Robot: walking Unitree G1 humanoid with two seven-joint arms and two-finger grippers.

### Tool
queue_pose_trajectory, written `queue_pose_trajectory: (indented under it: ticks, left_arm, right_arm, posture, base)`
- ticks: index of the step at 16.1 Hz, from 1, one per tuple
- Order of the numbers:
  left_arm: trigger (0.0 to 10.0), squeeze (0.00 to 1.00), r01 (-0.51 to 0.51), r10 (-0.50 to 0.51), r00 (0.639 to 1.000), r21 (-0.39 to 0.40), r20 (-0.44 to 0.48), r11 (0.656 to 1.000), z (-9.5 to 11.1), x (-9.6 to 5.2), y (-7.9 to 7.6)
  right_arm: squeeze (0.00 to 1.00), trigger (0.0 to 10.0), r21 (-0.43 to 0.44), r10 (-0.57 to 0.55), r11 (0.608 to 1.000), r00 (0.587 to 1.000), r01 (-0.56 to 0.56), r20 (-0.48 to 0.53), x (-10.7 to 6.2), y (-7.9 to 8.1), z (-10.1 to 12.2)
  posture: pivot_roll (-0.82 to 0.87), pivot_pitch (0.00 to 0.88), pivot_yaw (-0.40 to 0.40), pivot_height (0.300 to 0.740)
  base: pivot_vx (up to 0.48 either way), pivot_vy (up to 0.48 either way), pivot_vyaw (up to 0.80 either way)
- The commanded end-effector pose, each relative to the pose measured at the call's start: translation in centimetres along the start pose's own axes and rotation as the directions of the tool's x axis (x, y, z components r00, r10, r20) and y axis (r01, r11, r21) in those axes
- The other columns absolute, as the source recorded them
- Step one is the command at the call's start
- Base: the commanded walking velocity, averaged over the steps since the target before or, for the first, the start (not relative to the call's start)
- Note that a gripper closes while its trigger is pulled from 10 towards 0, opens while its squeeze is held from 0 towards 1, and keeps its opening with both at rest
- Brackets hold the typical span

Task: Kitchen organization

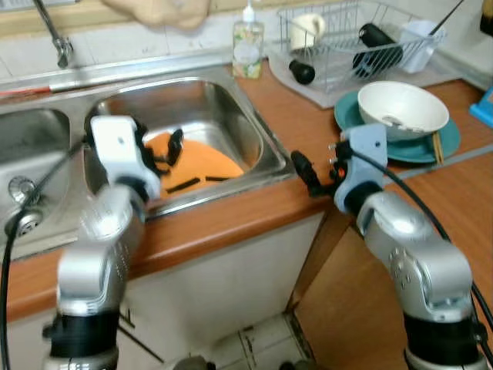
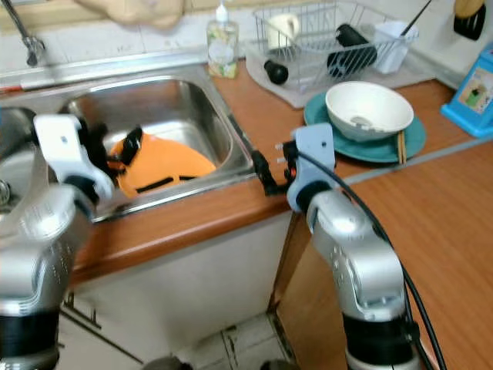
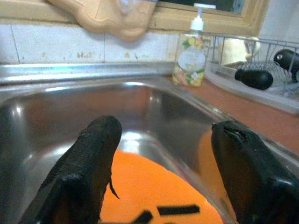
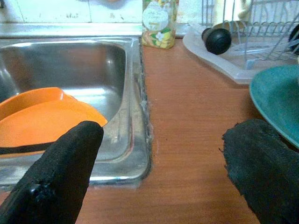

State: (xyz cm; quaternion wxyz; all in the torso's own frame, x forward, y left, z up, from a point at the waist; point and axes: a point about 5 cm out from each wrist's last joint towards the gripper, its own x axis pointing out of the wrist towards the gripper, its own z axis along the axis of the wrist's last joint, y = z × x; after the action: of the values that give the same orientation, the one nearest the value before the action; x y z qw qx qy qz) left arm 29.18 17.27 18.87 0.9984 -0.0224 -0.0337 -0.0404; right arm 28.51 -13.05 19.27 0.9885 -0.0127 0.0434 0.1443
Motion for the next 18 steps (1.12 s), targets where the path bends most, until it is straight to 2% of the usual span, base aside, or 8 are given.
queue_pose_trajectory:
  ticks: [1, 3, 5, 6, 7, 10, 14, 18]
  left_arm:
    - [10.0, 0.0, -0.005, 0.005, 1.0, 0.027, 0.007, 1.0, -0.1, -0.7, -1.0]
    - [10.0, 0.0, 0.005, -0.004, 1.0, 0.026, -0.014, 1.0, -0.5, -0.9, -1.8]
    - [10.0, 0.0, 0.002, -0.002, 1.0, 0.054, 0.001, 0.999, -0.4, -1.2, -2.3]
    - [10.0, 0.0, -0.007, 0.008, 1.0, 0.029, -0.01, 1.0, -0.5, -1.3, -2.3]
    - [10.0, 0.0, -0.006, 0.008, 0.999, 0.044, -0.037, 0.999, -0.7, -1.4, -2.4]
    - [10.0, 0.0, 0.0, 0.001, 1.0, 0.051, -0.029, 0.999, -0.6, -1.3, -2.3]
    - [10.0, 0.0, -0.019, 0.023, 0.999, 0.084, -0.036, 0.996, -0.6, -1.3, -1.9]
    - [10.0, 0.0, 0.014, -0.01, 0.998, 0.08, -0.055, 0.997, -0.8, -1.3, -2.2]
  right_arm:
    - [1.0, 10.0, -0.016, 0.0, 1.0, 0.998, 0.001, 0.07, -0.4, 0.2, 0.6]
    - [1.0, 10.0, -0.042, -0.011, 0.999, 0.992, 0.016, 0.128, -0.5, 0.2, 1.0]
    - [1.0, 10.0, -0.021, -0.018, 1.0, 0.993, 0.021, 0.12, -0.5, 0.3, 1.0]
    - [1.0, 10.0, 0.017, -0.004, 1.0, 0.997, 0.003, 0.078, -0.5, 0.4, 0.6]
    - [1.0, 10.0, 0.024, 0.011, 1.0, 0.998, -0.013, 0.064, -0.7, 0.6, 0.3]
    - [1.0, 10.0, 0.012, 0.032, 0.999, 0.996, -0.033, 0.078, -1.1, 0.9, -0.4]
    - [1.0, 10.0, 0.07, -0.008, 0.998, 0.998, 0.003, 0.07, -1.3, 0.3, -0.7]
    - [1.0, 10.0, 0.077, -0.013, 0.997, 0.999, 0.009, 0.05, -1.3, 0.3, -1.2]
  posture:
    - [-0.06, 0.035, 0.009, 0.74]
    - [-0.06, 0.035, 0.013, 0.74]
    - [-0.06, 0.036, 0.012, 0.74]
    - [-0.06, 0.036, 0.011, 0.74]
    - [-0.06, 0.036, 0.011, 0.74]
    - [-0.06, 0.037, 0.018, 0.74]
    - [-0.05, 0.038, 0.024, 0.74]
    - [-0.05, 0.031, 0.025, 0.74]
  base:
    - [0.0, 0.0, 0.56]
    - [0.0, -0.48, 0.79]
    - [0.0, -0.446, 0.65]
    - [0.0, 0.0, 0.0]
    - [0.0, 0.0, 0.0]
    - [0.0, 0.0, 0.0]
    - [0.0, 0.0, 0.0]
    - [0.0, 0.12, 0.0]
